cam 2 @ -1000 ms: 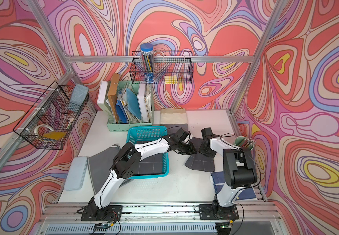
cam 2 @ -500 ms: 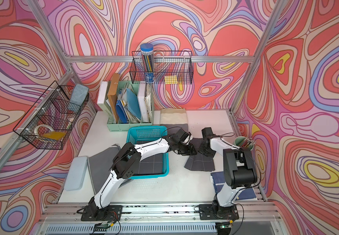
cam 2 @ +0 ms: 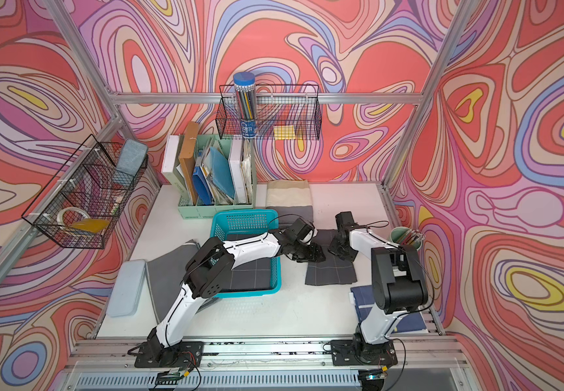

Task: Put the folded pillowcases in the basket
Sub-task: Pick up the pillowcase from the center of the board, then place the pillowcase in the basket.

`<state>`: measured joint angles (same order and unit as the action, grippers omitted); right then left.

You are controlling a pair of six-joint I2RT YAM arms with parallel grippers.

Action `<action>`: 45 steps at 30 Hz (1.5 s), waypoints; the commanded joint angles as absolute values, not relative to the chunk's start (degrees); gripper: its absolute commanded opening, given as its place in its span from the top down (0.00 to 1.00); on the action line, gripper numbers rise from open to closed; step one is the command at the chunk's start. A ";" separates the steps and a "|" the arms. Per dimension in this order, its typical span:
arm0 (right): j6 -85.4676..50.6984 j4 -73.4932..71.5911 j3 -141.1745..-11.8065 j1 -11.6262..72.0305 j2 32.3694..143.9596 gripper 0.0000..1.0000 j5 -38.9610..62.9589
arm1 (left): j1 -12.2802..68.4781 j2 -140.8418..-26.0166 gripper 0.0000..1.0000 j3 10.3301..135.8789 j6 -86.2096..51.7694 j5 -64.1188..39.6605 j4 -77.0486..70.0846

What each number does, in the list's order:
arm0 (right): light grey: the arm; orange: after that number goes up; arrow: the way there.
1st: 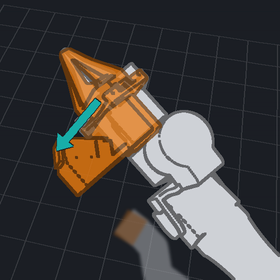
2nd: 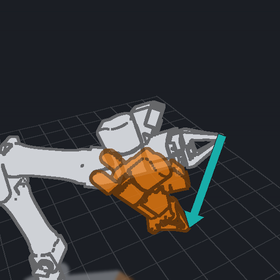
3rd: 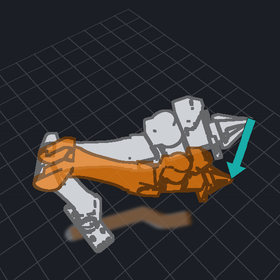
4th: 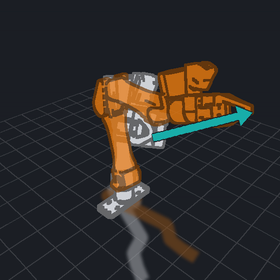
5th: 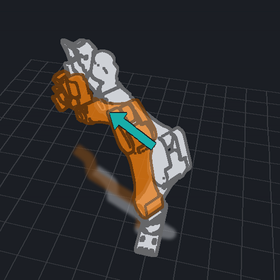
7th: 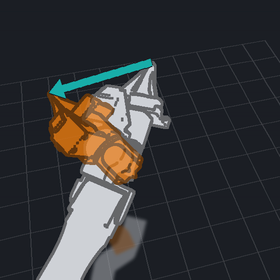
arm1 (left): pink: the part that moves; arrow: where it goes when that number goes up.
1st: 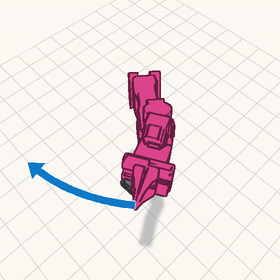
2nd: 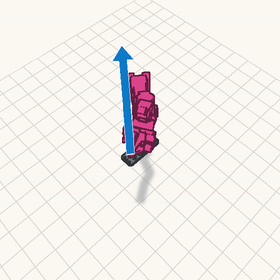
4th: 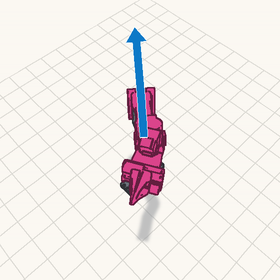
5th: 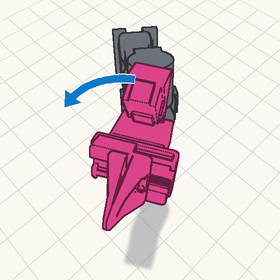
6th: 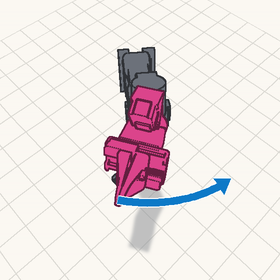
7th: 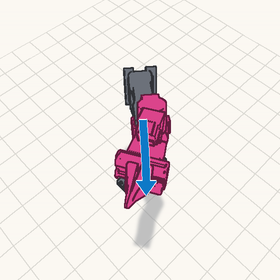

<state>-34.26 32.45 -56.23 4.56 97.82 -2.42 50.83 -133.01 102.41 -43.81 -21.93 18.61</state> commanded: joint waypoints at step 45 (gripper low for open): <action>-34.87 43.60 -59.66 3.82 73.96 1.00 -11.34 | 52.78 -127.34 1.00 120.98 -30.02 -10.88 47.97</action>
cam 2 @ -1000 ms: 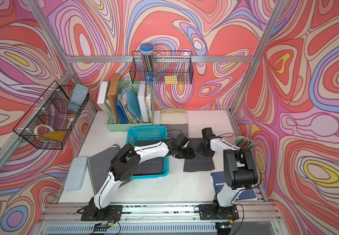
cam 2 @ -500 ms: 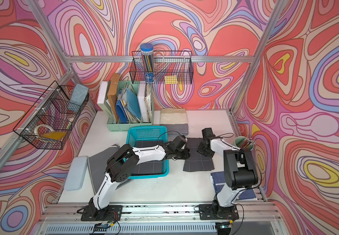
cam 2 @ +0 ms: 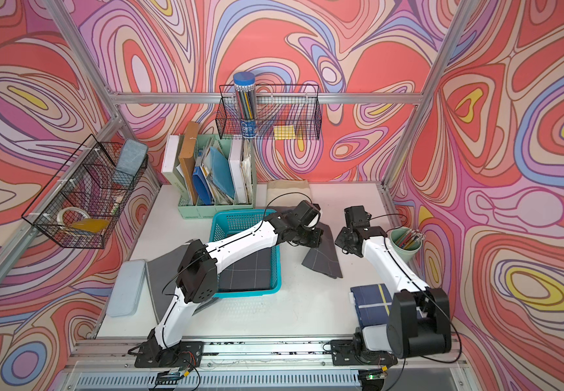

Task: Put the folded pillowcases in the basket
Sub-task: Place the pillowcase in the basket.

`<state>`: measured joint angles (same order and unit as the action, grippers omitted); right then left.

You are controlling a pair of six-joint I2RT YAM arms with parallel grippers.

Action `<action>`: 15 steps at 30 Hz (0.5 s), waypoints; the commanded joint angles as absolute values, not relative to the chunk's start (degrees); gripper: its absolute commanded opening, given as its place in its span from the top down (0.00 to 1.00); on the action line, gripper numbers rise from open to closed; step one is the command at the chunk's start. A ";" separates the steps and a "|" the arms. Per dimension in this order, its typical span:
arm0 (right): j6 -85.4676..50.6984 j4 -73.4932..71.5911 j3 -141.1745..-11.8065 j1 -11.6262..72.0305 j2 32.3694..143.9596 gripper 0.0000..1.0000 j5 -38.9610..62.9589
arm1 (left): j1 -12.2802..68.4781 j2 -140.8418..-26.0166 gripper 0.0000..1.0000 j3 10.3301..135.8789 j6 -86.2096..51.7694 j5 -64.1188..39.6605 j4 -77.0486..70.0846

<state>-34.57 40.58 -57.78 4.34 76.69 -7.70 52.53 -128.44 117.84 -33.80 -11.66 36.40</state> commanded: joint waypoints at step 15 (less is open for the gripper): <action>-33.31 43.87 -60.29 3.44 71.97 1.00 -8.71 | 49.30 -116.46 1.00 126.77 -24.56 -6.25 68.83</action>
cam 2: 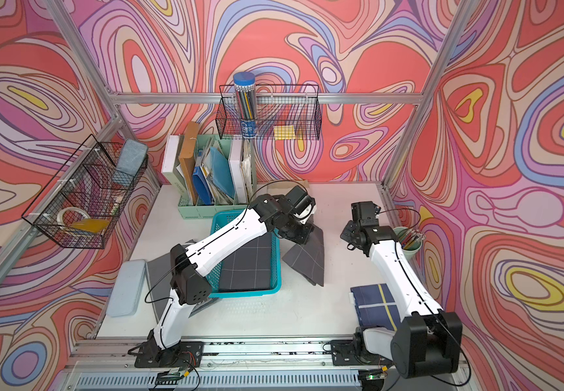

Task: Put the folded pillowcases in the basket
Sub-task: Place the pillowcase in the basket.

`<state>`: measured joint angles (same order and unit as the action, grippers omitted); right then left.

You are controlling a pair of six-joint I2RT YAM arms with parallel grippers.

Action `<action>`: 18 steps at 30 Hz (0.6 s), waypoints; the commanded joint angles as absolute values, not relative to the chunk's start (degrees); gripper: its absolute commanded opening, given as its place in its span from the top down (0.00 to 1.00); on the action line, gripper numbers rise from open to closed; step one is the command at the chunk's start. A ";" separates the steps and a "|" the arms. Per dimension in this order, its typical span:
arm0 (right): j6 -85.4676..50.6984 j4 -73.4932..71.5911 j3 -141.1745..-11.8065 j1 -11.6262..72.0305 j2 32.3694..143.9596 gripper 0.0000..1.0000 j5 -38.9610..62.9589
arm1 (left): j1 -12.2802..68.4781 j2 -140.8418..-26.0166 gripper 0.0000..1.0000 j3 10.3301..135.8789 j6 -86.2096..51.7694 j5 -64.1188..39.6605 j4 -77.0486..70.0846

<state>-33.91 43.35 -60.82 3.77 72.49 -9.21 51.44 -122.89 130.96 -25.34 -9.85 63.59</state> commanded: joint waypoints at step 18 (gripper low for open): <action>-33.16 43.46 -61.96 3.48 72.44 1.00 -5.29 | 32.38 -97.23 1.00 81.36 -25.34 -6.11 50.39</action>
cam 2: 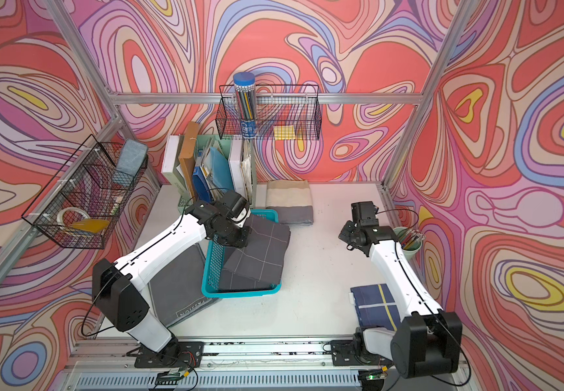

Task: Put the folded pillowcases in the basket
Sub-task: Place the pillowcase in the basket.

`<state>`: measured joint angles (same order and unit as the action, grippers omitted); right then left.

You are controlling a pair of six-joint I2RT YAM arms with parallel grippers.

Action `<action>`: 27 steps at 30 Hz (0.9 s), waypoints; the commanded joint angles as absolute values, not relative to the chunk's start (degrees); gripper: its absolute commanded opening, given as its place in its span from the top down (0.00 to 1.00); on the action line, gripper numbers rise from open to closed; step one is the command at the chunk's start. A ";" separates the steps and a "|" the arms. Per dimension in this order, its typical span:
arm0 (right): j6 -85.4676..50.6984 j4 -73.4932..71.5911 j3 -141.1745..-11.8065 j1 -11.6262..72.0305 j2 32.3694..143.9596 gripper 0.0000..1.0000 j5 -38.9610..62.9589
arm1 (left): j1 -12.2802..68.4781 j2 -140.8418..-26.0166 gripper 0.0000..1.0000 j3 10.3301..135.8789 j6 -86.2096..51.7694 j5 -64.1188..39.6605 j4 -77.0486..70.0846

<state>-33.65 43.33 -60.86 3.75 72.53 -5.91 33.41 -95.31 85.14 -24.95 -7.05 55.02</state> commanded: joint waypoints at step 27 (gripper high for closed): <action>-32.78 42.30 -61.13 3.43 72.50 1.00 -2.83 | 31.90 -92.47 1.00 64.70 -44.96 8.50 37.47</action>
